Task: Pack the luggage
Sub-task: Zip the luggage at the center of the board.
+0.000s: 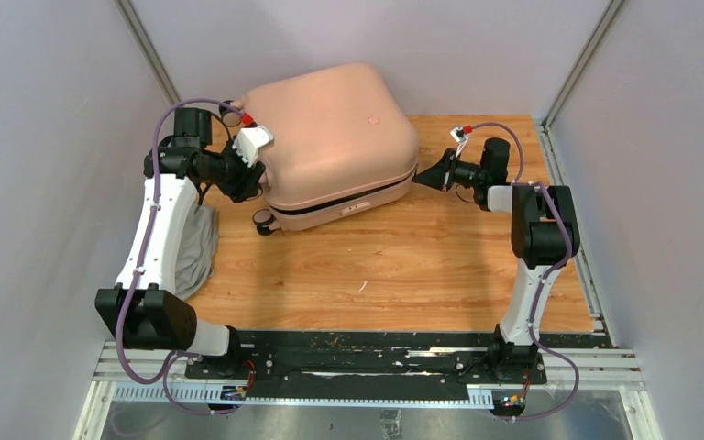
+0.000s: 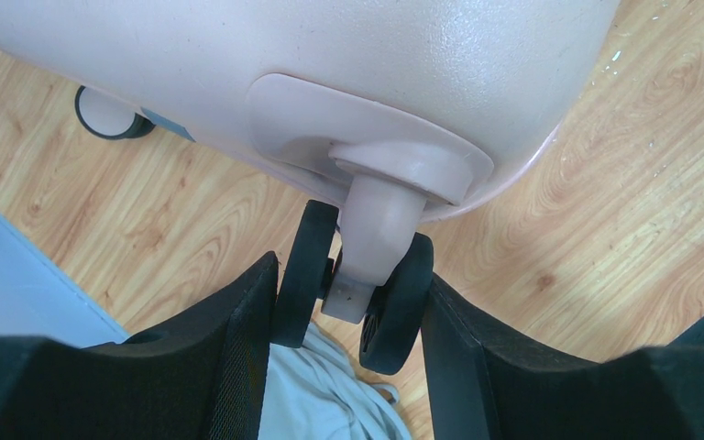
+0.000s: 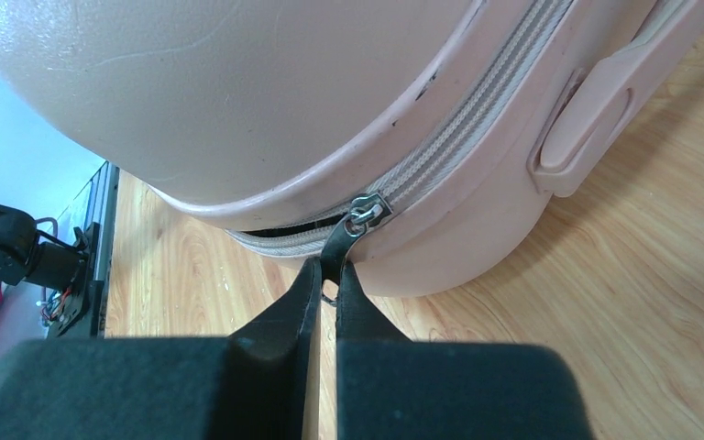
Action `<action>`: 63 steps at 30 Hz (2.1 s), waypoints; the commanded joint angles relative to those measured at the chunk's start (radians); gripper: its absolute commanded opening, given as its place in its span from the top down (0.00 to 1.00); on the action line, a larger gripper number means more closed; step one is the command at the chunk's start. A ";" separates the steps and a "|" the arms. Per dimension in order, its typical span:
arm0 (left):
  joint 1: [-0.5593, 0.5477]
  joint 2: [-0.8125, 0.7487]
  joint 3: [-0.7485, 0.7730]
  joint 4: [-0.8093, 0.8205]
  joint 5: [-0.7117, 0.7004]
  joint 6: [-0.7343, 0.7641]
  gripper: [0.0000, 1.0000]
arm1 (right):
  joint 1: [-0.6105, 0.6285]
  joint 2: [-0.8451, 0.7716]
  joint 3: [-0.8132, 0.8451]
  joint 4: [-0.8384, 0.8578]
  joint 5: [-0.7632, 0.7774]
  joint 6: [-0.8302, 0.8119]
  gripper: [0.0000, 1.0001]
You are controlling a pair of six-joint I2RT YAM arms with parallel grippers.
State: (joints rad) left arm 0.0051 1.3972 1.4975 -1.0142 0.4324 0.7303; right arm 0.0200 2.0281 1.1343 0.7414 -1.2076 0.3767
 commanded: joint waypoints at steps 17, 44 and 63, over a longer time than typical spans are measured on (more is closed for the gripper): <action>0.020 -0.068 0.031 0.038 -0.026 -0.013 1.00 | 0.058 -0.102 -0.156 0.215 -0.001 0.088 1.00; 0.033 -0.053 -0.086 0.039 -0.050 0.075 1.00 | 0.371 -0.354 -0.447 0.094 0.164 -0.014 1.00; 0.075 -0.079 -0.136 0.038 0.046 0.040 1.00 | 0.211 -0.561 -0.450 -0.297 0.640 -0.288 0.25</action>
State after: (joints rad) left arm 0.0700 1.3609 1.3716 -1.0710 0.3744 0.8635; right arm 0.2352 1.4628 0.6201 0.5632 -0.6552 0.2546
